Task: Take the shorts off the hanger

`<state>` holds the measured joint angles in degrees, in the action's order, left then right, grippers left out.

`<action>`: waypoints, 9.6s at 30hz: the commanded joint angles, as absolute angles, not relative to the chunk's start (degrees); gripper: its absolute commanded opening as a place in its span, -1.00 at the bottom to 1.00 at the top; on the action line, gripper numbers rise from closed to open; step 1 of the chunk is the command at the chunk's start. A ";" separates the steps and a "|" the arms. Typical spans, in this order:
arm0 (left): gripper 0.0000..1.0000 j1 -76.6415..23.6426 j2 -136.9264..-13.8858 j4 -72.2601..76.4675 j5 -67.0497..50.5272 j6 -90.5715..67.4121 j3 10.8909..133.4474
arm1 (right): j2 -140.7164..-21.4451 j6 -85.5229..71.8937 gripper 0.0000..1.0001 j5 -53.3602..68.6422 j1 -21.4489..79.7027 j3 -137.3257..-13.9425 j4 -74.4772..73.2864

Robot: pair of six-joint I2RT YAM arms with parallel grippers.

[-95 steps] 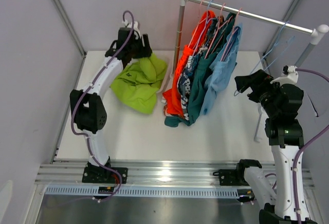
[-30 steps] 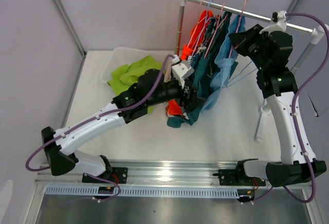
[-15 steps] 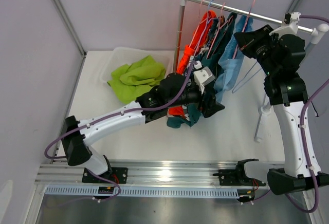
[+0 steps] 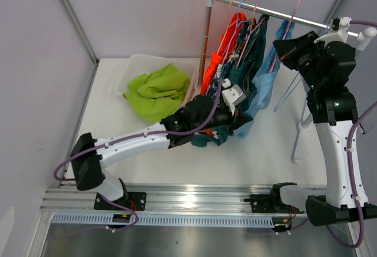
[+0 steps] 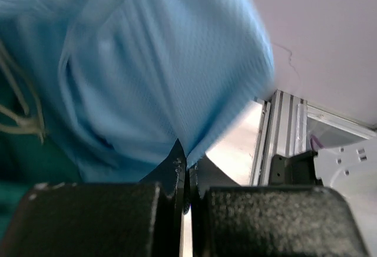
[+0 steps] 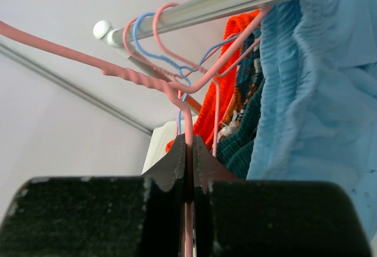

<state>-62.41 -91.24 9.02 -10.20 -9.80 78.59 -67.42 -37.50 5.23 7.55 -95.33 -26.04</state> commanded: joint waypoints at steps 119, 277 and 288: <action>0.98 -20.04 -87.73 -21.00 5.18 -12.83 91.51 | -63.19 -49.93 0.93 29.98 -5.28 -91.13 -7.82; -1.00 -72.25 -61.62 -31.80 31.70 -16.54 79.60 | -78.14 -40.25 -1.00 3.16 6.24 -105.56 -30.33; -1.00 -56.37 -68.80 -35.07 30.95 -2.65 105.09 | -74.88 -40.87 -1.00 5.01 5.71 -93.17 -27.42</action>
